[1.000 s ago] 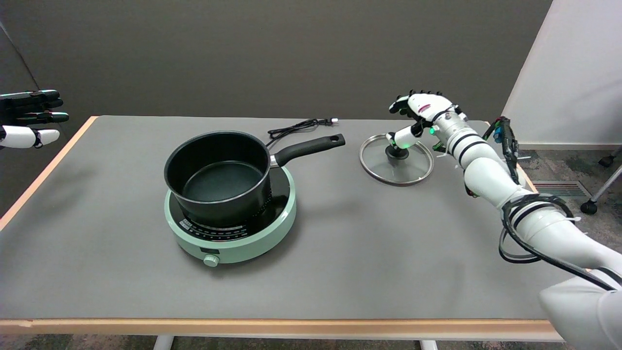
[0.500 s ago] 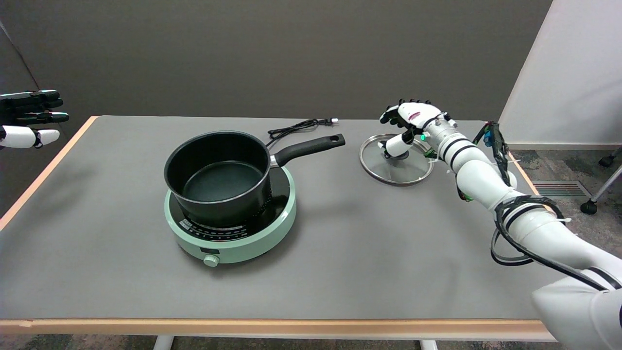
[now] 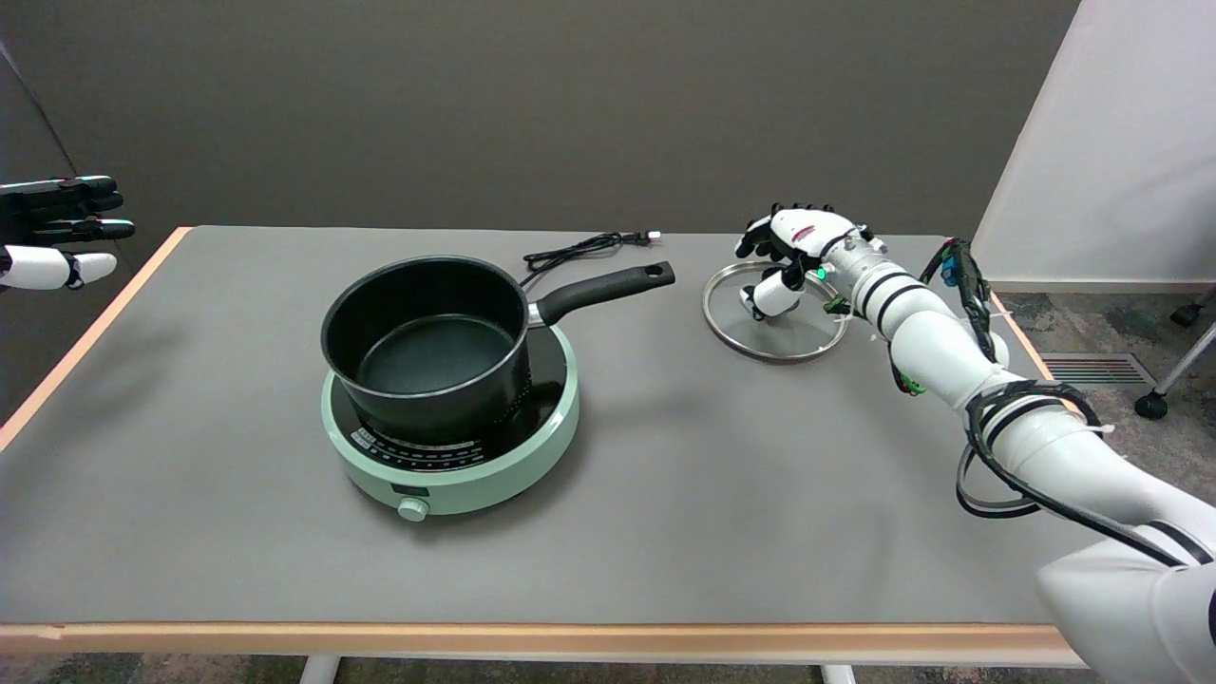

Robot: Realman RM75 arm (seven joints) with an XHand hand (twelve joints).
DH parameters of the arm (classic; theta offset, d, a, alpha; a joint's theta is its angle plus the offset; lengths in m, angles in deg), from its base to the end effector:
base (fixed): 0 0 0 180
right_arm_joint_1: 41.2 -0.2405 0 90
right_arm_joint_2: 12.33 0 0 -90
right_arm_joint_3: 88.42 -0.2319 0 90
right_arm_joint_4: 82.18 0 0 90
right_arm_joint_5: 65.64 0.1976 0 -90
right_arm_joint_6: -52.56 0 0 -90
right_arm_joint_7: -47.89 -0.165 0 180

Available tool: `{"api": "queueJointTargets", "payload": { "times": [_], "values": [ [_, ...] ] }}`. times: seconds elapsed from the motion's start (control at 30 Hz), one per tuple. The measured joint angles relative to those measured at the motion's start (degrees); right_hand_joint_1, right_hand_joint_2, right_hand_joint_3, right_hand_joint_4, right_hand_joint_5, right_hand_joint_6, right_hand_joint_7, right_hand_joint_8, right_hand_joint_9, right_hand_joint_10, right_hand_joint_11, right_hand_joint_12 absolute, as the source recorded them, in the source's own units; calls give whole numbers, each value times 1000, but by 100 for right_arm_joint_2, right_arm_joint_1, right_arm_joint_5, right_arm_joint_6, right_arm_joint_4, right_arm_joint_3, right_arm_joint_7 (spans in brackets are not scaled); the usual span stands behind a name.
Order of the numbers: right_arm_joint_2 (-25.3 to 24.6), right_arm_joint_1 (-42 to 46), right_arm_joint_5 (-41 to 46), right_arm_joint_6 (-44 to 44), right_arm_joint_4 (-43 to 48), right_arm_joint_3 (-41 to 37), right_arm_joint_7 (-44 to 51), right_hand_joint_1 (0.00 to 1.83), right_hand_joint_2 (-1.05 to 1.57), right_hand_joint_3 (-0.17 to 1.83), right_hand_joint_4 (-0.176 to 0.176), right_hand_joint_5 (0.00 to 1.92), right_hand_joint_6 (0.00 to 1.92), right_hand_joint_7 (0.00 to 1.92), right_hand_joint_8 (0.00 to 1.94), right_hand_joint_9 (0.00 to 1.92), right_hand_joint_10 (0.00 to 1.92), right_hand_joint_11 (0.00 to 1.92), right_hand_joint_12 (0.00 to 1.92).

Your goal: Pick up the pot lid.

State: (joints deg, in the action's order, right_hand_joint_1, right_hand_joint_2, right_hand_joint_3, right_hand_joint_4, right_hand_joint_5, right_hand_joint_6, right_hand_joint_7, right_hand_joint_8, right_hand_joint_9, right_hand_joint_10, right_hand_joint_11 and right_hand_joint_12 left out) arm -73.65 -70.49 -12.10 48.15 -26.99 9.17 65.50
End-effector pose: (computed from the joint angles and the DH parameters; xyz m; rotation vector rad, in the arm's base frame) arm -0.2193 -0.4545 0.4111 1.4079 -0.2181 -0.0032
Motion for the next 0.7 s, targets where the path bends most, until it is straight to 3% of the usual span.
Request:
{"api": "queueJointTargets", "payload": {
  "times": [0.7],
  "values": [
    [52,-79,-8,-240,-99,-124,0,960,564,985,104,647,372,645,193,635,452,326,716]
  ]
}}
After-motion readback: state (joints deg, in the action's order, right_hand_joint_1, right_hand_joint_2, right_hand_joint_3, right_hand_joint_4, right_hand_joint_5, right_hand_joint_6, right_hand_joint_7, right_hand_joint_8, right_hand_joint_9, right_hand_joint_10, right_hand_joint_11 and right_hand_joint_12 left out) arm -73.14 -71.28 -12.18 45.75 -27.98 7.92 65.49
